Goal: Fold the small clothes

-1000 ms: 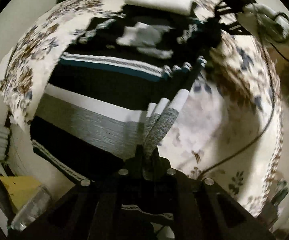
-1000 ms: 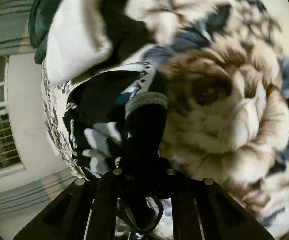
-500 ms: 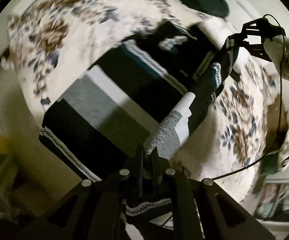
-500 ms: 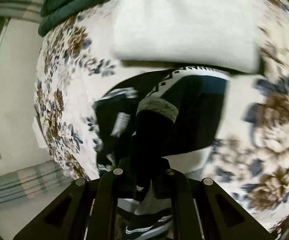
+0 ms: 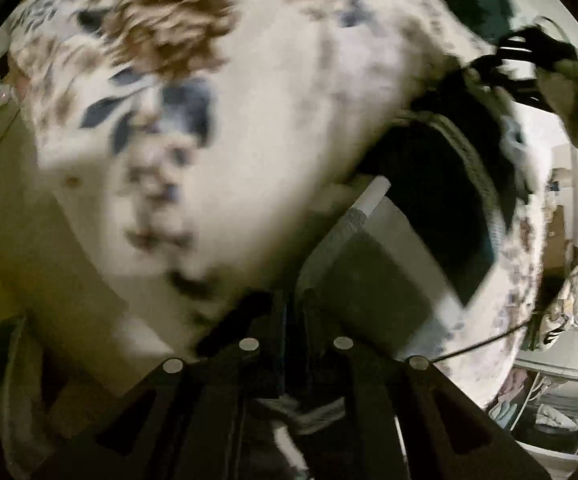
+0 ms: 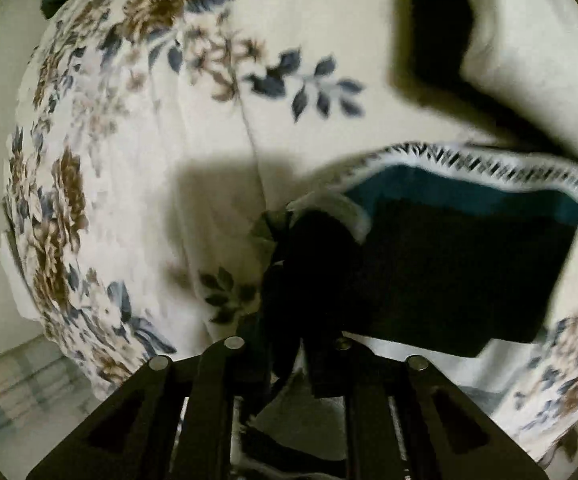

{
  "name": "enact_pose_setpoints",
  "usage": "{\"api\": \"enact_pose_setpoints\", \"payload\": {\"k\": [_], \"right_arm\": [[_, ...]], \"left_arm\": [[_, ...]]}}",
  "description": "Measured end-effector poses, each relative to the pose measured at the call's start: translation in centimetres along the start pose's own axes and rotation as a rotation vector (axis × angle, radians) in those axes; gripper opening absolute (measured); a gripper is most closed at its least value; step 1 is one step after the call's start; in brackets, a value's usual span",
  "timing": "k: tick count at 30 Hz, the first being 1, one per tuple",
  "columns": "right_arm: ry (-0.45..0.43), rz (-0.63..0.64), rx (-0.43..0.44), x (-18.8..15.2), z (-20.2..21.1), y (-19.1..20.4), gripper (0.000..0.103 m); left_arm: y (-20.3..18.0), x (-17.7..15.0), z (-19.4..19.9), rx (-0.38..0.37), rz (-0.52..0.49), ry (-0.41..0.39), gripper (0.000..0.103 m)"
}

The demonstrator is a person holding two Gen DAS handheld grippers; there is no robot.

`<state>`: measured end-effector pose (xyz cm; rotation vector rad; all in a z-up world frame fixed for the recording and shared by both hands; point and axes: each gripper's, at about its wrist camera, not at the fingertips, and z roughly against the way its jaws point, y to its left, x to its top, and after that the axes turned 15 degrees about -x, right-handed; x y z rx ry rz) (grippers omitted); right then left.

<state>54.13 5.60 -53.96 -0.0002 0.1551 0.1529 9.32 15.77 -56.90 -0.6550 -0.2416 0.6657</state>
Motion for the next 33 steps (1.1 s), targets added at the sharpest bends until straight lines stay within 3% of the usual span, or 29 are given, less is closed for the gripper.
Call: {"api": "enact_pose_setpoints", "payload": {"k": [3, 8, 10, 12, 14, 18, 22, 26, 29, 33], "right_arm": [[0.021, 0.025, 0.084, -1.7, 0.1, -0.6, 0.043], [-0.033, 0.124, 0.105, -9.1, 2.1, -3.7, 0.048], [-0.031, 0.13, 0.095, -12.3, 2.0, -5.8, 0.048], [-0.04, 0.133, 0.073, -15.1, 1.7, -7.8, 0.048], [-0.044, 0.121, 0.04, -18.2, 1.0, -10.4, 0.048], [0.002, 0.037, 0.058, -23.1, -0.9, -16.1, 0.051], [0.037, -0.031, 0.044, -26.6, -3.4, -20.2, 0.051], [0.057, -0.043, 0.021, -29.3, -5.4, -22.9, 0.051], [0.067, -0.03, 0.04, -30.8, -6.2, -23.2, 0.051], [0.087, -0.007, 0.072, -32.3, -6.8, -22.2, 0.051]], "left_arm": [[3.8, -0.1, 1.4, -0.008, 0.078, 0.008, 0.006], [5.1, -1.9, 2.7, 0.006, 0.134, 0.036, 0.01], [3.6, -2.7, 2.6, -0.024, 0.142, 0.036, 0.017], [1.5, -3.3, 2.0, -0.071, 0.142, 0.025, 0.038], [-1.1, -4.1, 0.8, -0.116, 0.136, 0.021, 0.049], [-5.2, -4.4, -2.3, -0.135, 0.122, 0.046, 0.051], [-7.9, -4.1, -5.0, -0.047, 0.069, 0.03, 0.051], [-8.5, -4.4, -7.0, 0.183, -0.04, 0.083, 0.051], [-5.1, -6.4, -5.1, 0.322, -0.054, 0.108, 0.051], [1.5, -9.3, -0.1, 0.468, 0.01, 0.131, 0.051]]}}
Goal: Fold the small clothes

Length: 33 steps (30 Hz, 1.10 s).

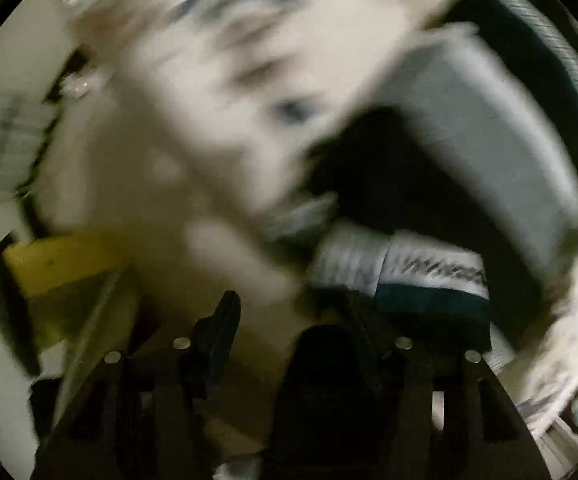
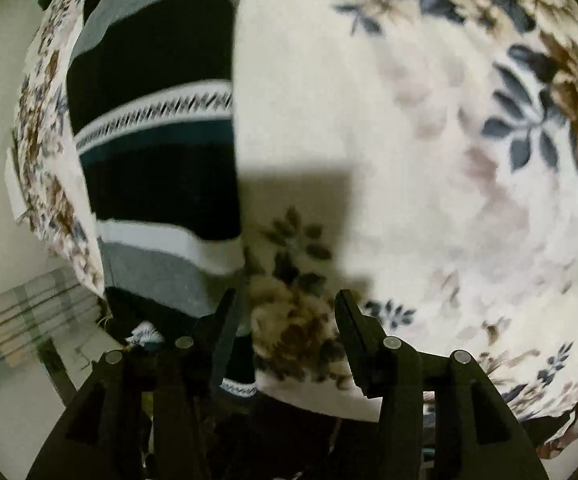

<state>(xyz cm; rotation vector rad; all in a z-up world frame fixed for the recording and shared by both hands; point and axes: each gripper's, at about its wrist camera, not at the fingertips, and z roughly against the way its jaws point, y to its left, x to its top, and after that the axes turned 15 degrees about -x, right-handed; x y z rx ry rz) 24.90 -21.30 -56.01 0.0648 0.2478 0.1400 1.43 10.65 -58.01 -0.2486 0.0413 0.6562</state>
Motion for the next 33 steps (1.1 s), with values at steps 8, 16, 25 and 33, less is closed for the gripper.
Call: {"api": "enact_pose_setpoints", "payload": {"k": [8, 16, 25, 33], "right_arm": [[0.04, 0.068, 0.046, -2.7, -1.6, 3.1, 0.051], [-0.055, -0.006, 0.146, -0.8, 2.0, 2.2, 0.06], [-0.209, -0.217, 0.221, 10.4, 6.4, -0.4, 0.064], [-0.287, -0.359, 0.309, 23.9, 7.4, -0.6, 0.064]], "left_arm": [[5.0, 0.1, 3.6, -0.179, 0.185, -0.091, 0.051], [-5.3, 6.0, 8.0, -0.346, 0.025, -0.224, 0.051], [-18.8, 23.8, 9.7, -0.499, -0.209, -0.305, 0.059], [-29.1, 36.6, 2.0, -0.503, -0.457, -0.138, 0.056]]}}
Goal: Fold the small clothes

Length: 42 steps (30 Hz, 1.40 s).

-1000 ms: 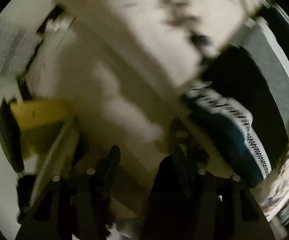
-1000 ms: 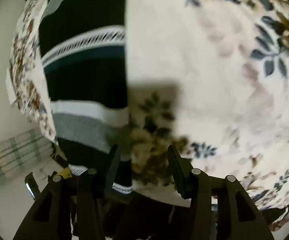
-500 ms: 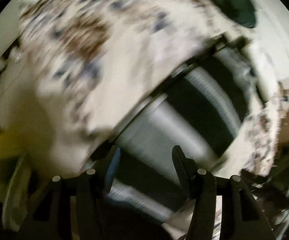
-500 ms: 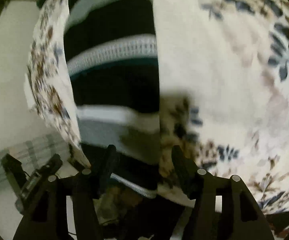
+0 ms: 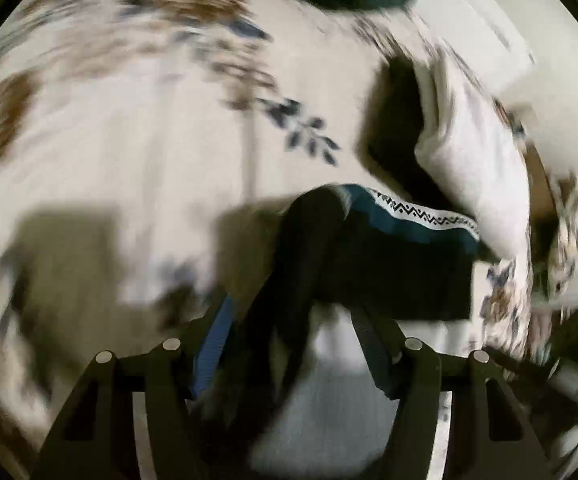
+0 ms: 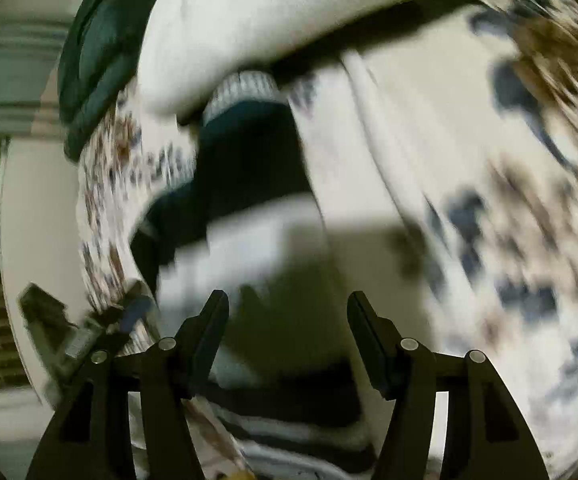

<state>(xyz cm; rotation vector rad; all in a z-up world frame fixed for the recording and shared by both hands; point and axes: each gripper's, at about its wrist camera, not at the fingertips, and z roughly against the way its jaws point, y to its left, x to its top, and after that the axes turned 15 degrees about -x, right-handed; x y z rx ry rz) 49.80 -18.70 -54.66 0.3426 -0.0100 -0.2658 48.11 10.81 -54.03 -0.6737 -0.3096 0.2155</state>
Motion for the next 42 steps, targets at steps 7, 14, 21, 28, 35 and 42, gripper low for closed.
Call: {"api": "enact_pose_setpoints", "payload": {"k": [7, 14, 21, 28, 35, 42], "right_arm": [[0.021, -0.151, -0.004, 5.7, -3.8, 0.6, 0.011], [0.019, -0.2, -0.06, 7.6, -5.3, -0.6, 0.008], [-0.059, -0.115, 0.006, 9.2, -2.8, 1.2, 0.051], [-0.079, -0.05, -0.143, 12.5, -5.6, 4.5, 0.004], [0.01, -0.078, -0.08, 11.8, -4.4, 3.5, 0.028], [0.096, -0.099, 0.039, 3.2, -2.7, -1.8, 0.044]], "left_arm": [[0.2, 3.1, -0.7, -0.172, -0.039, -0.014, 0.014], [4.9, 4.6, -3.3, -0.253, 0.107, 0.069, 0.018], [2.6, 5.5, -0.3, -0.275, 0.021, 0.009, 0.054], [1.6, 7.7, -4.2, -0.204, -0.057, 0.011, 0.005], [3.1, 7.1, -2.9, -0.228, -0.007, 0.053, 0.014], [4.1, 1.0, 3.8, -0.24, 0.006, -0.013, 0.06]]}}
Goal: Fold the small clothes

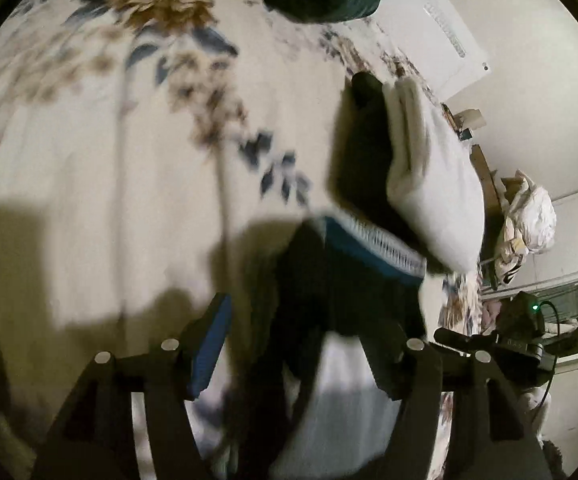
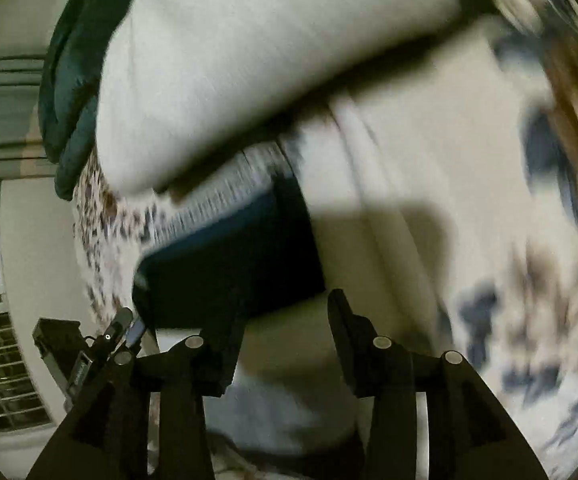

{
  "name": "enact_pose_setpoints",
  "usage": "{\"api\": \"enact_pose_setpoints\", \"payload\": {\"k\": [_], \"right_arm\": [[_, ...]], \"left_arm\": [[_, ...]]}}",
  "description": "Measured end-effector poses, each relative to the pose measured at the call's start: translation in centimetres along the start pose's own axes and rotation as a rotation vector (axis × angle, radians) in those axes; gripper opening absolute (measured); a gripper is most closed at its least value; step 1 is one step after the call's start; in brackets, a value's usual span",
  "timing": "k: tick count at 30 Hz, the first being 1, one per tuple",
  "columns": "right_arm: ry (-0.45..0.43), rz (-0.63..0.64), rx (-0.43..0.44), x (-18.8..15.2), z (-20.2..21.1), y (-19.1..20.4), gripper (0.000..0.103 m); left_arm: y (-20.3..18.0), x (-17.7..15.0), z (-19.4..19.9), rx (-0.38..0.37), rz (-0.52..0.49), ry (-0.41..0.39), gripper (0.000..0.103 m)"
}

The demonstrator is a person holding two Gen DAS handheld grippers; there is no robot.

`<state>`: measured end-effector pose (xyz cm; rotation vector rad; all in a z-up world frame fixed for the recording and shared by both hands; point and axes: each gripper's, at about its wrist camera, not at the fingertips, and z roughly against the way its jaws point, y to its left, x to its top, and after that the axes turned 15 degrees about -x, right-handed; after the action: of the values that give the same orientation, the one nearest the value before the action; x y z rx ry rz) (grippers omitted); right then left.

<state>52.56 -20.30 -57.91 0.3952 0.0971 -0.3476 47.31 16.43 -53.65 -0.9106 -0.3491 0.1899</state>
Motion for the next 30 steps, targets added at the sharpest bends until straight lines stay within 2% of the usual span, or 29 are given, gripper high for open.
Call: {"api": "enact_pose_setpoints", "payload": {"k": [2, 3, 4, 5, 6, 7, 9, 12, 16, 17, 19, 20, 21, 22, 23, 26, 30], "right_arm": [[0.048, -0.033, 0.042, -1.8, -1.7, -0.9, 0.044], [0.065, -0.053, 0.066, -2.4, -2.7, -1.1, 0.044], [0.078, -0.068, 0.088, -2.7, -3.8, -0.7, 0.044], [0.084, -0.082, 0.125, -2.9, -4.5, -0.7, 0.044], [0.065, -0.077, 0.109, -3.1, -4.6, -0.7, 0.036], [0.027, -0.065, 0.055, -3.1, -4.6, -0.4, 0.026], [0.007, -0.061, 0.027, -3.3, -4.4, -0.3, 0.018], [-0.024, -0.038, -0.038, -3.5, -4.1, 0.8, 0.015], [-0.008, -0.021, -0.067, -3.1, -4.2, 2.1, 0.017], [0.007, -0.028, -0.058, -3.2, -4.0, 2.2, 0.021], [0.021, -0.052, -0.018, -3.5, -2.7, 0.9, 0.026], [0.024, -0.054, 0.003, -3.9, -2.0, 0.4, 0.036], [0.025, -0.053, 0.016, -4.6, -1.4, 0.1, 0.047], [0.026, -0.055, 0.026, -5.6, -0.8, -0.2, 0.05], [0.031, -0.057, 0.036, -6.4, -0.6, -0.5, 0.051], [0.067, -0.073, 0.058, -10.3, -0.1, -2.4, 0.07], [0.119, -0.101, 0.033, -15.7, -0.1, -6.1, 0.07]], "left_arm": [[0.8, -2.2, -0.8, -0.022, 0.043, 0.028, 0.058], [0.9, -2.7, -1.4, -0.03, 0.061, 0.038, 0.053], [0.7, -2.7, -1.9, -0.037, 0.064, 0.032, 0.039], [0.4, -2.8, -2.6, -0.045, 0.056, 0.029, 0.015], [0.3, -2.8, -2.8, -0.025, 0.047, 0.028, 0.015], [0.1, -2.5, -3.1, -0.014, 0.038, 0.018, 0.014], [0.1, -2.1, -3.1, -0.003, 0.036, 0.011, 0.012], [1.4, -1.9, -2.7, -0.006, 0.053, 0.016, 0.011], [0.7, -1.8, -2.3, -0.02, 0.056, 0.045, 0.015], [0.3, -1.8, -2.2, -0.013, 0.045, 0.054, 0.016], [-0.6, -2.4, -1.1, 0.007, 0.022, 0.068, 0.025], [-0.9, -2.7, -0.6, 0.011, 0.016, 0.068, 0.032], [-1.2, -3.3, 0.1, 0.01, 0.014, 0.069, 0.044], [-1.4, -4.0, 0.9, 0.013, 0.016, 0.069, 0.049], [-1.6, -4.9, 1.9, 0.012, 0.015, 0.062, 0.05], [-1.8, -8.3, 4.7, 0.035, 0.013, 0.071, 0.05], [-1.2, -14.1, 8.4, 0.113, 0.037, 0.084, 0.05]]}}
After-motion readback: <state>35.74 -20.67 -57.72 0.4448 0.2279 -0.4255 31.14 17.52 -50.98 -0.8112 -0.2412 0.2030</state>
